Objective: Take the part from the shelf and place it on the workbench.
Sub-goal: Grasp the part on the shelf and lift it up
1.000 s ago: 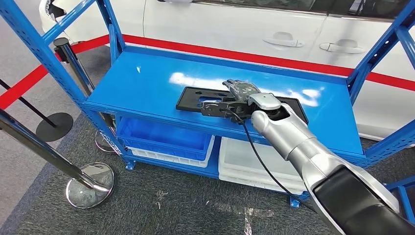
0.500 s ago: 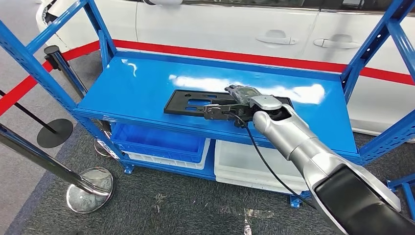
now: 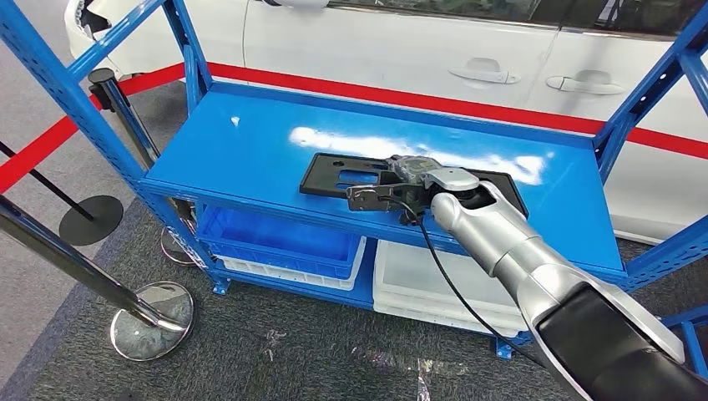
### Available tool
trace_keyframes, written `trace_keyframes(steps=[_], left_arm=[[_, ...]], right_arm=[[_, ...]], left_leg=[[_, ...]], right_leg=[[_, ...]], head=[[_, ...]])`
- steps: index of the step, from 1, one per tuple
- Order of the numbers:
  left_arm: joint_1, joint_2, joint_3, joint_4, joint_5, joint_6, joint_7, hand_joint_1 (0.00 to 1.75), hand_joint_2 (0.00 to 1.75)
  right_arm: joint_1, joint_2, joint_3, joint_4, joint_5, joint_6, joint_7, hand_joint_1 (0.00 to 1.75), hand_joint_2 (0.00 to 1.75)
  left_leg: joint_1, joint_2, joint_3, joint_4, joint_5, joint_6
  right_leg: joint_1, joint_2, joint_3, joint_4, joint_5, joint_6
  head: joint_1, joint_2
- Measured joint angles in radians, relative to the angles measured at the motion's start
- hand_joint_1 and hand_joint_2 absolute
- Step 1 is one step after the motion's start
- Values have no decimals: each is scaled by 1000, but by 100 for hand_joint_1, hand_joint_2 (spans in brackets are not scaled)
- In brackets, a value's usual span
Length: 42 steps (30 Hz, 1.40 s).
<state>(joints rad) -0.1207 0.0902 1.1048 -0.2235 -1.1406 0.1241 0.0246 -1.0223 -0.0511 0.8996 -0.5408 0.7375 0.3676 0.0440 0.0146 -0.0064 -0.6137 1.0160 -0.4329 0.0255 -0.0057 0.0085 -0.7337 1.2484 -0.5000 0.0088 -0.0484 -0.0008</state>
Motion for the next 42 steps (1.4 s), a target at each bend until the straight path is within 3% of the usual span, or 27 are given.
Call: trace_keyframes(steps=[2,4,8,10,12,13,14,15,17,19,22,24,27,28,29,30,33,35,38,42], left_arm=[[0,-1,0,0,0,2,-1,0,0],[0,-1,0,0,0,3,-1,0,0],[0,-1,0,0,0,5,-2,0,0],[0,-2,0,0,0,5,-2,0,0],[-1,-2,0,0,0,6,-3,0,0],[0,-2,0,0,0,7,-3,0,0],[0,-2,0,0,0,7,-4,0,0],[1,-2,0,0,1,7,-5,0,0],[0,0,0,0,1,9,-7,0,0],[-1,1,0,0,2,11,-9,0,0],[-2,2,0,0,2,14,-11,0,0],[-2,1,0,0,2,16,-14,0,0],[-2,1,0,0,2,19,-19,0,0],[-2,1,0,0,2,20,-20,0,0],[-2,1,0,0,2,21,-21,0,0],[-1,1,0,0,2,21,-22,0,0],[-1,0,0,0,1,25,-25,0,0],[-1,0,0,0,1,29,-28,0,0],[-2,0,0,0,0,34,-33,0,0],[-1,1,0,0,-2,38,-38,0,0]], right_arm=[[-4,-3,11,1,-3,1,2,0,175],[-7,-4,19,1,-5,1,3,0,175],[-5,-7,33,3,-6,1,5,0,175],[-7,-8,38,4,-6,1,7,0,175],[-2,-8,46,5,-6,2,7,0,175],[2,-8,49,6,-7,2,7,0,175],[6,-9,51,8,-7,2,8,0,175],[8,-9,52,8,-7,2,8,0,175],[9,-10,53,9,-7,3,9,0,175],[10,-12,54,9,-8,3,9,0,175],[17,-17,56,11,-8,3,9,0,175],[20,-22,57,12,-8,3,10,0,175],[33,-29,57,13,-9,2,12,0,175],[42,-31,57,14,-11,2,14,0,175],[50,-33,58,14,-12,1,15,0,175],[56,-35,58,15,-14,0,16,34,175],[58,-40,59,16,-17,-2,17,162,175],[59,-41,59,15,-21,-3,18,174,175],[62,-41,59,14,-33,-1,22,175,175],[62,-49,59,12,-54,1,32,175,175]], left_leg=[[-2,-1,-1,9,-7,-6],[-5,-1,-4,15,-12,-16],[-2,-1,-9,25,-25,-35],[1,1,-46,105,-72,-45],[3,2,-106,228,-119,-51],[3,2,-126,262,-123,-52],[3,2,-130,263,-110,-51],[2,2,-116,227,-81,-49],[-1,2,-54,98,-19,-39],[-8,1,-14,14,3,-30],[-10,1,-7,-2,3,-19],[-5,3,0,-12,8,-7],[-3,4,3,-15,8,3],[-3,4,3,-14,7,4],[-3,3,4,-12,5,4],[-3,2,4,-9,3,3],[-4,0,1,7,-8,-8],[-7,0,-1,14,-14,-13],[-6,0,3,13,-18,-4],[-5,0,12,3,-14,-8]], right_leg=[[0,0,63,-133,55,-5],[2,1,98,-201,70,-12],[1,3,105,-214,72,-30],[-4,3,109,-221,76,-38],[-4,3,109,-221,76,-41],[-3,3,110,-220,75,-42],[-2,4,110,-219,73,-42],[-1,4,110,-218,72,-43],[2,5,112,-217,69,-41],[4,6,112,-218,68,-34],[3,5,110,-220,68,-20],[4,3,97,-186,43,-10],[3,2,15,-10,-40,-1],[2,2,-10,39,-54,1],[0,1,-18,50,-47,3],[-3,1,-6,22,-23,3],[-5,-1,83,-161,56,-2],[-1,0,106,-205,61,-8],[2,3,110,-209,63,-12],[4,3,114,-209,60,-18]], head=[[0,0],[-1,0],[-3,0],[-8,0],[-11,0],[-11,0],[-11,0],[-11,0],[-11,0],[-10,0],[-9,0],[-7,0],[-3,0],[-2,0],[-2,0],[-2,0],[-3,0],[-4,0],[-4,0],[-4,0]])
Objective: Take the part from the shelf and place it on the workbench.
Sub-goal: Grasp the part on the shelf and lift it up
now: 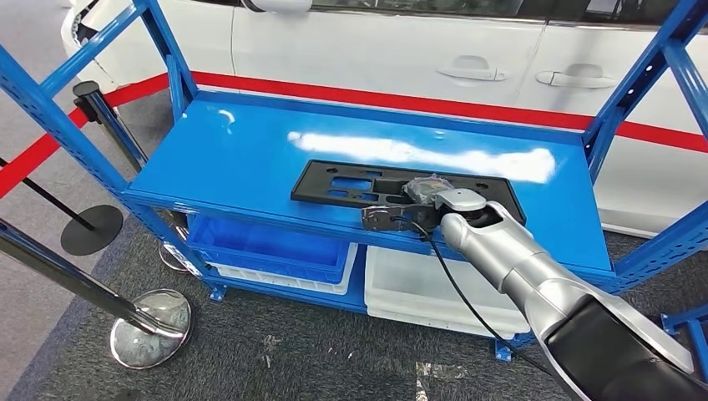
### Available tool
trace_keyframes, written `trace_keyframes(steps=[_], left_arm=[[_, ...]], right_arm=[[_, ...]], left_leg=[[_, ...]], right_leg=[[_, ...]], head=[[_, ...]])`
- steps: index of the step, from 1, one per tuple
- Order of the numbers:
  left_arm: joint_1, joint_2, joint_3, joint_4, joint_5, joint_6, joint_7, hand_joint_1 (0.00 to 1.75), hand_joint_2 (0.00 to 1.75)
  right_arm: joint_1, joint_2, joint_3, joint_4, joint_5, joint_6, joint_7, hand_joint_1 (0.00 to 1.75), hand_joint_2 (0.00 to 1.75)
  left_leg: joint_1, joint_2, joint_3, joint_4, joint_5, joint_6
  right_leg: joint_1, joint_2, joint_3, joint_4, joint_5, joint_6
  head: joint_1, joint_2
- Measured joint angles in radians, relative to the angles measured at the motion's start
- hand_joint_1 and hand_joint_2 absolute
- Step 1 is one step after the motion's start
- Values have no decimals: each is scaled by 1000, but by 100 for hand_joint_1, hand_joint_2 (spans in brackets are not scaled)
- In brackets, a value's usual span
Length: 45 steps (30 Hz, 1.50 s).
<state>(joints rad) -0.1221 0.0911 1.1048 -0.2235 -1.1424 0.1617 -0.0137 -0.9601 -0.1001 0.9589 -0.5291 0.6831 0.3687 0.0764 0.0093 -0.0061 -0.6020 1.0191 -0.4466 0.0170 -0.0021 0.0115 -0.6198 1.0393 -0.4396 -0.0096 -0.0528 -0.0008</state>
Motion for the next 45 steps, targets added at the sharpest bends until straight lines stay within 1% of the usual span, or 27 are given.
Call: trace_keyframes(steps=[2,5,7,10,15,17,19,21,22,25,29,33,35,36,41,45], left_arm=[[1,0,0,0,-1,0,-2,0,0],[1,0,0,0,-3,0,-5,0,0],[1,0,0,0,-4,-2,-6,0,0],[1,0,0,0,-5,-6,-6,0,0],[1,0,0,0,-7,-8,2,0,0],[1,0,0,0,-8,-13,4,0,0],[0,0,0,0,-12,-20,7,0,0],[1,0,0,0,-16,-24,9,0,0],[1,0,-1,0,-17,-25,10,0,0],[2,0,-4,0,-18,-25,11,0,0],[1,0,-6,0,-19,-25,11,0,0],[2,0,-6,0,-21,-32,9,0,175],[4,0,-7,0,-27,-41,1,0,175],[5,0,-8,0,-32,-48,-5,0,175],[5,0,-18,0,-49,-76,-24,0,175],[9,1,-23,0,-53,-80,-26,0,175]], right_arm=[[-1,-4,0,-2,-3,-1,1,175,175],[-4,-11,0,-6,-4,-2,3,175,175],[-6,-15,0,-8,-4,-7,4,175,175],[-8,-20,0,-11,0,-14,4,175,175],[-9,-23,0,-12,8,-29,-7,175,175],[-10,-23,0,-13,27,-69,-18,175,175],[-11,-22,1,-17,76,-150,-29,175,175],[-17,-21,4,-35,153,-246,-27,175,175],[-25,-20,5,-50,190,-279,-22,175,175],[-53,-20,5,-99,248,-302,-12,175,175],[-51,-20,4,-132,275,-304,-20,175,175],[-48,-21,0,-156,303,-343,-38,175,175],[-54,-22,-6,-195,334,-358,-54,175,175],[-64,-23,-8,-226,347,-347,-63,175,175],[-159,-24,-11,-421,342,-220,-90,175,175],[-244,-27,-10,-556,297,-173,-102,175,175]], left_leg=[[0,0,2,-3,1,-3],[1,0,4,-5,1,-13],[1,0,6,-6,1,-17],[1,0,7,-6,0,-19],[1,0,8,-6,-1,-20],[1,0,8,-6,-1,-20],[1,-1,8,-6,-1,-20],[1,-1,6,-6,-1,-20],[0,-1,5,-6,-1,-20],[0,0,6,-6,-1,-20],[1,-1,5,-6,-1,-20],[1,-1,4,-6,-1,-20],[0,0,4,-6,-1,-20],[0,0,4,-6,-1,-20],[0,1,4,-6,-1,-20],[0,0,4,-7,-1,-20]], right_leg=[[1,0,1,0,-1,-2],[1,0,2,0,-2,-4],[2,0,4,0,-2,-5],[2,-1,7,0,-3,-6],[2,-1,10,-3,-3,-6],[2,-1,11,-4,-3,-6],[1,-2,10,-4,-3,-6],[1,-3,9,-5,-2,-5],[1,-3,9,-5,-2,-5],[1,-1,8,-5,-2,-6],[1,-2,8,-5,-2,-6],[1,-3,7,-5,-3,-6],[1,-2,6,-5,-2,-6],[0,-1,6,-5,-2,-6],[1,0,5,-5,-2,-6],[1,-1,5,-5,-3,-7]], head=[[0,0],[0,0],[0,0],[1,0],[1,0],[1,0],[1,0],[1,0],[1,0],[0,0],[1,0],[1,0],[1,0],[1,0],[1,0],[0,0]])
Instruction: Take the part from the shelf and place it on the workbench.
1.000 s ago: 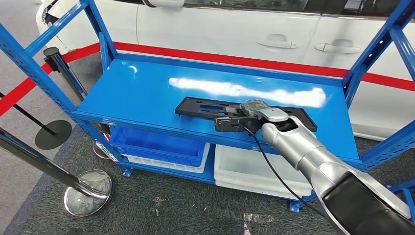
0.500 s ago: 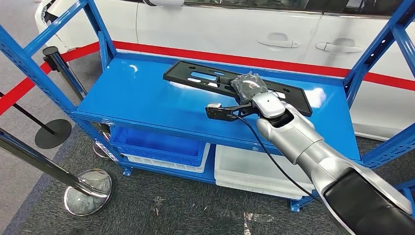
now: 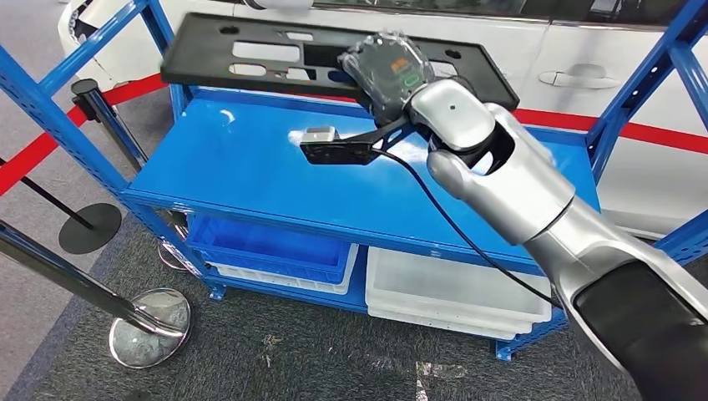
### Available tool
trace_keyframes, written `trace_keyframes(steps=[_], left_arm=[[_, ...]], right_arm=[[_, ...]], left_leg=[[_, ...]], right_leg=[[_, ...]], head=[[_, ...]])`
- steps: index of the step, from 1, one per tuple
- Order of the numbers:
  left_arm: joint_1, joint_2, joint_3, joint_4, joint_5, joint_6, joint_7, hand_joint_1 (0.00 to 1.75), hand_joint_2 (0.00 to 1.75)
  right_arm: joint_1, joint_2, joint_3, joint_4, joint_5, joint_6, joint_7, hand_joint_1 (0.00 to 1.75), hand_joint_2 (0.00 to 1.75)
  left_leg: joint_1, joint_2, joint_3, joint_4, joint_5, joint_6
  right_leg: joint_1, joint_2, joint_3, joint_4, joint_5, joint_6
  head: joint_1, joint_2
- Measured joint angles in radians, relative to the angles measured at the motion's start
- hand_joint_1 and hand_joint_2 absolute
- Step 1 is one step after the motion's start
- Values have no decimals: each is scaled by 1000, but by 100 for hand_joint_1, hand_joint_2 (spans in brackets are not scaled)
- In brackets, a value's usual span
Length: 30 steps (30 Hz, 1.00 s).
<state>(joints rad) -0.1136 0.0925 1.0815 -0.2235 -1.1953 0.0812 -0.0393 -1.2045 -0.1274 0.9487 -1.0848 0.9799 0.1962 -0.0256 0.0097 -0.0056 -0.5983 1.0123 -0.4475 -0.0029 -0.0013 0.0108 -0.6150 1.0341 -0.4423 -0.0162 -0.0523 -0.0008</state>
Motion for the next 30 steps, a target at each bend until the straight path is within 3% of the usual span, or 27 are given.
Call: trace_keyframes(steps=[12,23,26,28,30], left_arm=[[2,7,-1,0,-10,-33,1,0,175],[3,10,-18,0,-17,-48,-7,0,175],[3,12,-18,0,-18,-47,-5,0,175],[4,14,-19,0,-19,-46,-3,0,175],[3,14,-23,0,-19,-45,-3,0,175]], right_arm=[[-89,-39,14,-221,-35,32,-19,175,175],[-66,-85,20,-299,-185,58,-2,175,175],[-63,-94,20,-310,-184,58,12,175,175],[-62,-99,20,-317,-185,58,16,175,175],[-63,-105,19,-322,-187,58,17,175,175]], left_leg=[[0,0,0,0,0,-1],[0,0,0,0,0,0],[-2,0,4,-6,1,12],[4,4,28,-45,17,25],[15,9,52,-82,32,28]], right_leg=[[-1,0,0,0,0,0],[0,0,0,-1,0,0],[-5,1,6,-15,6,8],[-2,0,9,-15,3,16],[-3,0,-23,54,-34,22]], head=[[0,0],[0,0],[0,0],[2,0],[7,0]])
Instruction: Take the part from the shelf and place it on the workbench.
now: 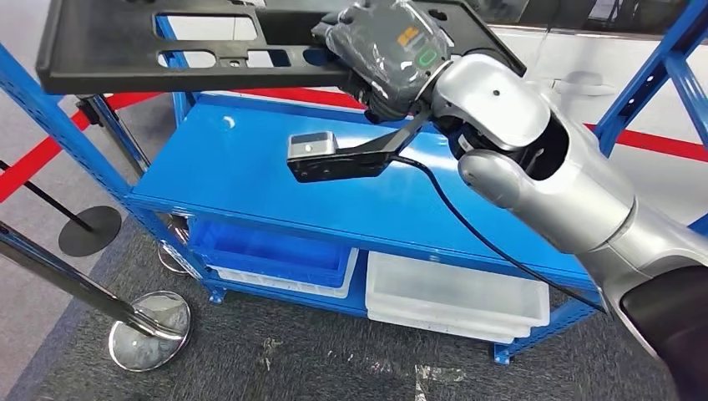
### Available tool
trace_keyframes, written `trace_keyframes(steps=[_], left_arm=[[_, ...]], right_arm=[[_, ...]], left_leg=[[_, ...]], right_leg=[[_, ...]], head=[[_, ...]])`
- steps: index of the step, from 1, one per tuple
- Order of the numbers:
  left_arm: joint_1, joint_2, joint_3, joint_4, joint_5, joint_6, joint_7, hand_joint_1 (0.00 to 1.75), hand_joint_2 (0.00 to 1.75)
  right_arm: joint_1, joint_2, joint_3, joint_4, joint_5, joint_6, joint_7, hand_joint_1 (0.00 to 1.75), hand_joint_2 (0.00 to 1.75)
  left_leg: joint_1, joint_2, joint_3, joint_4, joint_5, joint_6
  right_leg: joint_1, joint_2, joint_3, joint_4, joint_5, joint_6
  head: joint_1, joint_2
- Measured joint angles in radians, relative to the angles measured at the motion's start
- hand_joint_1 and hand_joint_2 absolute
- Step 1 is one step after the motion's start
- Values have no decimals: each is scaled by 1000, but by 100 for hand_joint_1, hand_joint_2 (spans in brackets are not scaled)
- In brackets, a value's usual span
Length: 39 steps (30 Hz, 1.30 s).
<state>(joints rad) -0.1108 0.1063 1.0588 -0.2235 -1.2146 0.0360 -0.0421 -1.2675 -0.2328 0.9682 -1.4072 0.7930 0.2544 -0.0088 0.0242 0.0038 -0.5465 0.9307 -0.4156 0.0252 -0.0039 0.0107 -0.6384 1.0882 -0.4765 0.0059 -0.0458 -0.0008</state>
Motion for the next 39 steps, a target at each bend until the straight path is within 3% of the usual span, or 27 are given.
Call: trace_keyframes(steps=[2,3,4,7,8,10,11,13,15,17,18,19,20,23,25,27,29,32,34,35,37,39], left_arm=[[-1,0,-3,0,0,0,0,0,175],[-1,-1,-4,0,0,0,0,0,175],[-1,-1,-4,0,-1,0,0,0,175],[1,-1,-6,0,-5,0,2,0,175],[0,1,-6,0,-6,1,3,0,175],[-1,3,-6,-1,-8,2,4,0,175],[-2,2,-6,0,-9,3,4,0,175],[0,1,-6,0,-13,3,3,0,175],[-1,1,-7,0,-16,4,2,0,175],[-2,1,-8,0,-17,5,-1,0,175],[-2,1,-8,0,-18,5,-2,0,175],[-1,0,-9,0,-18,6,-3,0,175],[0,0,-10,0,-19,6,-4,0,175],[-1,1,-12,0,-20,10,-5,0,175],[-2,2,-12,0,-22,14,-6,0,175],[-2,1,-16,0,-24,16,-6,0,175],[-1,0,-22,0,-27,17,-6,0,175],[-1,-2,-28,0,-29,17,-7,0,175],[-1,-3,-29,0,-30,17,-7,0,175],[-1,-4,-29,0,-31,17,-7,0,175],[-1,-6,-29,0,-32,18,-6,0,175],[-1,-8,-30,0,-33,20,-5,0,175]], right_arm=[[3,-5,0,-4,0,0,0,175,175],[7,-7,0,-5,0,0,0,175,175],[10,-9,0,-6,0,0,0,175,175],[14,-15,1,-9,4,1,1,175,175],[15,-17,1,-12,6,2,1,175,175],[21,-20,1,-18,11,3,1,175,175],[24,-21,2,-20,13,4,1,175,175],[26,-22,2,-21,16,4,4,175,175],[27,-22,2,-23,17,3,7,175,175],[31,-22,3,-25,17,4,7,175,175],[34,-22,4,-25,17,5,7,175,175],[38,-22,5,-25,18,6,6,175,175],[40,-22,6,-25,18,7,6,175,175],[40,-22,7,-25,20,6,6,175,175],[39,-23,7,-26,21,6,5,175,175],[39,-23,7,-27,23,6,5,175,175],[37,-24,7,-28,24,6,5,175,175],[35,-25,8,-28,25,6,4,175,175],[40,-26,10,-28,25,6,2,175,175],[42,-26,11,-28,25,6,2,175,175],[41,-26,11,-28,25,6,2,175,175],[39,-26,11,-28,26,6,1,175,175]], left_leg=[[5,2,5,-5,-1,-2],[10,2,5,-1,-5,-7],[16,2,5,6,-11,-14],[41,-2,-1,47,-43,-49],[45,-4,-7,66,-55,-62],[46,-7,-14,81,-65,-80],[47,-9,-15,82,-64,-85],[48,-8,-19,88,-71,-88],[45,-5,-60,166,-110,-83],[35,-4,-136,304,-160,-74],[28,-4,-170,357,-170,-68],[22,-4,-188,378,-162,-60],[15,-4,-188,360,-135,-49],[-9,-5,-120,191,-38,-8],[-20,-4,-91,130,-30,6],[-20,-4,-81,106,-30,5],[-15,-2,-68,85,-22,4],[-13,-1,-59,74,-19,8],[-14,-1,-59,77,-21,10],[-14,-2,-59,79,-23,9],[-13,-4,-58,88,-29,6],[-17,-6,-65,100,-36,-1]], right_leg=[[-10,0,-63,117,-47,12],[-17,-1,-87,155,-54,20],[-25,-2,-94,159,-42,29],[-49,-3,-33,18,40,63],[-50,0,-16,-15,49,63],[-43,9,-13,-17,38,43],[-41,10,-15,-15,36,28],[-41,9,-17,-12,35,9],[-40,9,-15,-14,35,-2],[-33,9,-14,-14,32,-9],[-27,9,-13,-14,30,-12],[-21,9,-10,-14,28,-16],[-15,9,-6,-14,26,-20],[-3,10,8,-17,19,-25],[-2,10,10,-23,19,-21],[-2,8,10,-31,21,-11],[0,4,4,-13,5,0],[1,0,-68,139,-70,8],[0,-1,-114,223,-89,10],[0,-1,-114,214,-71,10],[-1,-2,-62,95,-2,4],[3,-2,-11,-14,39,-6]], head=[[2,0],[2,0],[2,0],[4,0],[5,0],[3,0],[0,0],[-4,0],[-7,0],[-9,0],[-9,0],[-9,0],[-9,0],[-7,0],[-6,0],[-8,0],[-5,0],[-1,0],[1,0],[2,0],[3,0],[3,0]])
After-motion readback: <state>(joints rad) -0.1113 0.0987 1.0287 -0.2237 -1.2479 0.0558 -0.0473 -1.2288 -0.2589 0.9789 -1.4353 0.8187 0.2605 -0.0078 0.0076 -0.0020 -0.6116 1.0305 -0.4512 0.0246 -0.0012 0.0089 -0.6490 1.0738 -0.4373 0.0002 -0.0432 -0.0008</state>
